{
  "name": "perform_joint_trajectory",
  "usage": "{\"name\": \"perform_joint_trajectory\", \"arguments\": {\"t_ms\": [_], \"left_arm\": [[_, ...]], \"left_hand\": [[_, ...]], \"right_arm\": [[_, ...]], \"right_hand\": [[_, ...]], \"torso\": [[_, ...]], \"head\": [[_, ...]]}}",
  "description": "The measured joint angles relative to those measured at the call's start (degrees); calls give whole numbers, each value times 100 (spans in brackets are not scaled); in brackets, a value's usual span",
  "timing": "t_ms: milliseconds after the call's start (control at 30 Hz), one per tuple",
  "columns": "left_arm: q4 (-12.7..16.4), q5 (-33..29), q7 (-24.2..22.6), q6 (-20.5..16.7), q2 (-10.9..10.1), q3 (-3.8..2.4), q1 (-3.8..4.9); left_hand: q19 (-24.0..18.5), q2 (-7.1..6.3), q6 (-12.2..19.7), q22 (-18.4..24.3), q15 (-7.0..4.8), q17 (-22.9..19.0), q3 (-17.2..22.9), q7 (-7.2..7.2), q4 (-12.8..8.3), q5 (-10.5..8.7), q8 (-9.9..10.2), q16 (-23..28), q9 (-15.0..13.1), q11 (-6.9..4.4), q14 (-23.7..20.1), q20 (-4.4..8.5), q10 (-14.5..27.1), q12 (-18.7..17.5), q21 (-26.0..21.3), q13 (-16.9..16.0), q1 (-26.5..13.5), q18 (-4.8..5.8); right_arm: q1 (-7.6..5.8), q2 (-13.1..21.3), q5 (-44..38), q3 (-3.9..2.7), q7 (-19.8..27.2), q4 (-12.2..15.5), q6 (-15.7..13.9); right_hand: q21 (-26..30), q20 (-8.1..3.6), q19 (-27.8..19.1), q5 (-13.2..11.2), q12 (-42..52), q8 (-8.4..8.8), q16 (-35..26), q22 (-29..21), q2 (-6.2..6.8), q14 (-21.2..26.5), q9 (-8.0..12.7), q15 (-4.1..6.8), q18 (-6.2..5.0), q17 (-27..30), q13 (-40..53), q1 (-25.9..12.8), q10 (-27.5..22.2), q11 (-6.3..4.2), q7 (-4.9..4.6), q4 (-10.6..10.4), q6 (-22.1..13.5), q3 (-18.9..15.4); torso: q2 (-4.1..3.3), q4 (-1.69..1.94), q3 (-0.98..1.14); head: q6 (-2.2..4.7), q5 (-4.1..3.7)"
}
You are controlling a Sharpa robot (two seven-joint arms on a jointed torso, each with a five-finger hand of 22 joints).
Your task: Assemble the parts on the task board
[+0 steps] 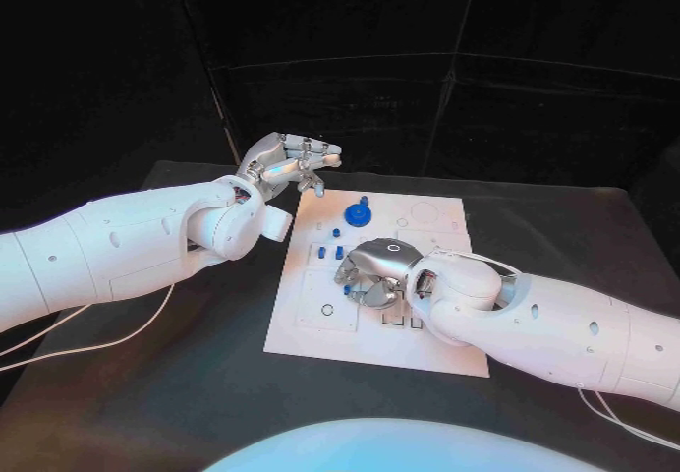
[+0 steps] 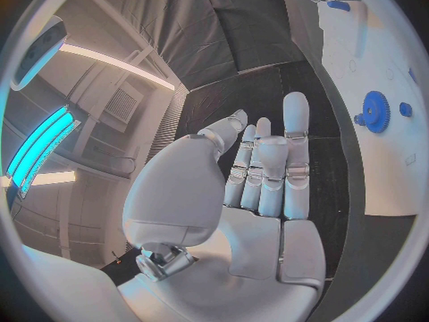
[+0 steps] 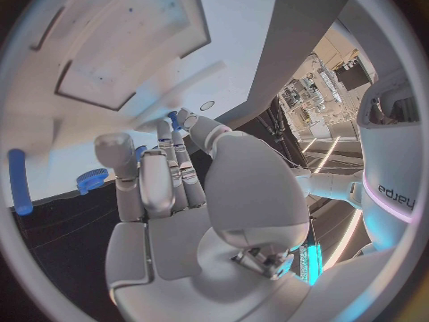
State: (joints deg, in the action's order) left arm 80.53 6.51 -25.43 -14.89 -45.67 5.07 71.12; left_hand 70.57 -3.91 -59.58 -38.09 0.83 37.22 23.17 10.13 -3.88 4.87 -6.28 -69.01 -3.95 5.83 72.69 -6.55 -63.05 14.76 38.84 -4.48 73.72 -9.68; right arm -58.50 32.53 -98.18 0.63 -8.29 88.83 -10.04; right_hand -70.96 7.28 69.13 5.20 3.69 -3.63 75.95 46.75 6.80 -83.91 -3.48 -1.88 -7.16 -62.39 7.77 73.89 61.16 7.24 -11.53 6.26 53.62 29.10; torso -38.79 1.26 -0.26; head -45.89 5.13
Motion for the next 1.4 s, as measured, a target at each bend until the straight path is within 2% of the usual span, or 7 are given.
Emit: {"name": "perform_joint_trajectory", "arguments": {"t_ms": [167, 333, 633, 700, 800, 1000, 1400], "left_arm": [[1, -1, 11, -1, -4, 0, 0], [3, -1, 20, 0, -15, 0, 0], [-5, -1, 58, 14, -41, 0, 0], [-6, -1, 62, 18, -44, 0, 0], [-10, -1, 69, 23, -48, 0, 0], [-20, -1, 85, 43, -47, 0, 0], [-61, -2, 104, 70, -12, 2, -1]], "left_hand": [[0, 0, 0, 5, 0, 0, 0, 0, 0, 0, 0, 0, 0, 21, 0, 0, 21, 0, 0, 0, 0, 1], [0, 0, 0, 5, 0, 0, 0, 0, 0, 0, 0, 0, 0, 21, 0, 0, 21, 0, 0, 0, 0, 1], [0, 0, 0, 4, 0, 1, 0, 0, 0, 0, 0, 0, 0, 21, 0, 0, 20, 0, 0, 1, 0, 0], [0, 0, 0, 4, 0, 1, 0, 0, 0, 0, 0, 0, 0, 21, 0, 0, 20, 0, 0, 0, 0, 1], [0, 0, 0, 4, 0, 1, 0, 0, 0, 0, 0, 0, 0, 21, 0, 0, 21, 0, 0, 1, 0, 0], [0, 0, 0, 4, 0, 1, 0, 0, 0, 0, 0, 0, 0, 21, 0, 0, 20, 0, 0, 1, 0, 0], [0, 0, 0, 3, 0, 10, 0, 0, 0, 0, 0, 0, 0, 0, 0, 0, 41, 0, 0, 1, 0, 0]], "right_arm": [[18, 29, -7, 15, 0, 13, -116], [22, 160, 13, 18, 14, 131, -322], [14, 801, 174, 2, 114, 729, -951], [10, 928, 225, -51, 121, 826, -1024], [-43, 1131, 329, -223, 113, 925, -1074], [-220, 1487, 481, -371, -36, 844, -988], [-284, 1661, 385, -404, -421, 736, -353]], "right_hand": [[330, 101, -281, 0, 66, 2, -220, -542, 50, 91, -23, -47, -90, 359, -113, 37, -424, 47, 2, 1, -332, -220], [270, 79, -171, 30, 253, -65, -241, -384, 50, 91, -52, -47, -89, 431, -106, 76, -427, 43, 0, -1, -239, -305], [175, 60, -30, 66, 468, -132, -241, -182, 11, 58, -64, -14, -89, 418, -120, 152, -376, 8, 15, 25, -49, -368], [175, 48, -18, 66, 511, -132, -241, -182, 41, 25, -64, -8, -89, 418, -121, 183, -361, 23, 10, 40, -13, -383], [175, 39, -10, 66, 548, -132, -241, -206, 41, 16, -64, -15, -89, 423, -141, 183, -342, 3, 26, 1, 4, -425], [223, 39, -10, 66, 583, -132, -241, -311, 92, 16, -48, -15, -89, 504, -198, 132, -323, -19, 67, -17, 2, -602], [464, 18, -178, -19, 732, -35, -406, -689, 139, 91, -39, 15, -88, 806, -350, 265, -703, -49, 147, -141, -60, -1198]], "torso": [[1, 1, -1], [1, 2, 0], [7, -3, 2], [8, -3, 2], [9, -5, 2], [9, -6, 2], [-2, -3, 2]], "head": [[11, 3], [24, 10], [29, 8], [34, -4], [53, -25], [94, -68], [125, -111]]}}
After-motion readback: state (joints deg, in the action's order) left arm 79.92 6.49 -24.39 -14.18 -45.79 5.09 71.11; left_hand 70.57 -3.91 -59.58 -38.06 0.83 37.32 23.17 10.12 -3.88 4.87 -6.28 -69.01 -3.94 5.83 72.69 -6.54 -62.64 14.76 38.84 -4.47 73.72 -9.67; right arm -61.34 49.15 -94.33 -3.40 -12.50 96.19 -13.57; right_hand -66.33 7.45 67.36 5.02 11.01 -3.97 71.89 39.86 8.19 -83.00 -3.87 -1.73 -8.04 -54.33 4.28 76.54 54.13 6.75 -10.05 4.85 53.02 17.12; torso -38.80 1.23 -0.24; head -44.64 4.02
